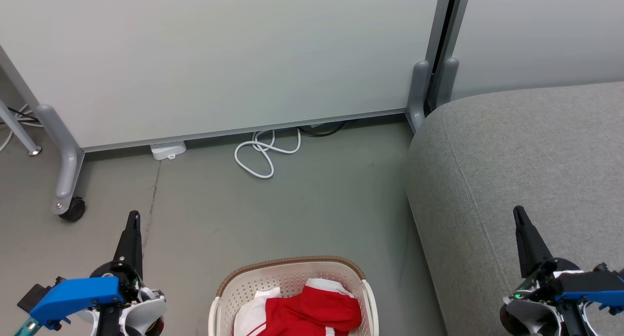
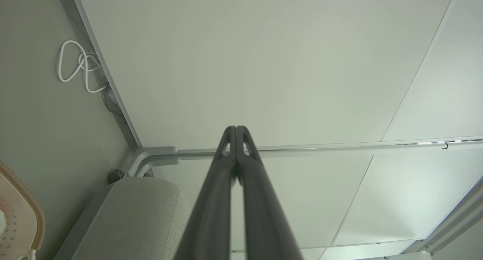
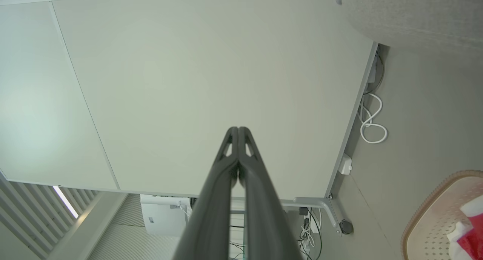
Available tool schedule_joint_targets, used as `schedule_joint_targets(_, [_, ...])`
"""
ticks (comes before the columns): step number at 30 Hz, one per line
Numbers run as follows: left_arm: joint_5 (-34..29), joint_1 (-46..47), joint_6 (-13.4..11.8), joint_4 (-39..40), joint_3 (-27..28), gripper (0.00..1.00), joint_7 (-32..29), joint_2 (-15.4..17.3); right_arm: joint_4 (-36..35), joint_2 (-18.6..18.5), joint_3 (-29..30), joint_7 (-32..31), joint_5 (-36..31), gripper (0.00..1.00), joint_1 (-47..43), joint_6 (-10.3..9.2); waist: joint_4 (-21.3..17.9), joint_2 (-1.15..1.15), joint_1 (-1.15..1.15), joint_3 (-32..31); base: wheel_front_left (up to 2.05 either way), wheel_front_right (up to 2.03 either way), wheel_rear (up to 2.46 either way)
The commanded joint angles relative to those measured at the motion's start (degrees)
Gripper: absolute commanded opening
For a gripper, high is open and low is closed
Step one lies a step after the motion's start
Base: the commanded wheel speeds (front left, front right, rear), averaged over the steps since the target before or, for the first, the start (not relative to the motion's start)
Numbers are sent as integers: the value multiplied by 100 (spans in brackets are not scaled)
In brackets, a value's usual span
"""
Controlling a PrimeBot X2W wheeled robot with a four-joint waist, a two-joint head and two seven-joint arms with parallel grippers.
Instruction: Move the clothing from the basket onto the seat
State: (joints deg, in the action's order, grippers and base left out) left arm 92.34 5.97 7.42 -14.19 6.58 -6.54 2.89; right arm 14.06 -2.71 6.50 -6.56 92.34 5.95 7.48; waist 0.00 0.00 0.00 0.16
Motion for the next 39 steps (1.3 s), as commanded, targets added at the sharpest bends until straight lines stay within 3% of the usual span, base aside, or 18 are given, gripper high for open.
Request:
schedule_joint_targets(1, [15,64,19,22,9,0,-16,-10,10,-33,7,-13,15,0,71,2,0,0,0,0,0,0,0])
schedule_joint_targets(5, [15,64,19,22,9,0,-16,-10,10,-33,7,-13,15,0,71,2,0,0,0,0,0,0,0])
schedule_joint_targets(6, [0,0,0,0,0,100,0,0,0,0,0,1,0,100,0,0,0,0,0,0,0,0,0])
schedule_joint_targets(20, [-314,-166,-1,-28,-131,100,306,-16,64,26,-109,302,-321,100,-180,-7,2,0,0,13,0,0,0])
schedule_joint_targets(27, [-912,-129,-5,88,-115,100,492,-13,-76,20,-158,488,-927,100,-185,-6,7,0,0,25,0,0,0])
schedule_joint_targets(39, [-2264,-86,-336,377,-308,100,777,-7,-279,11,-257,774,-2362,100,-155,-4,18,0,0,70,0,0,0])
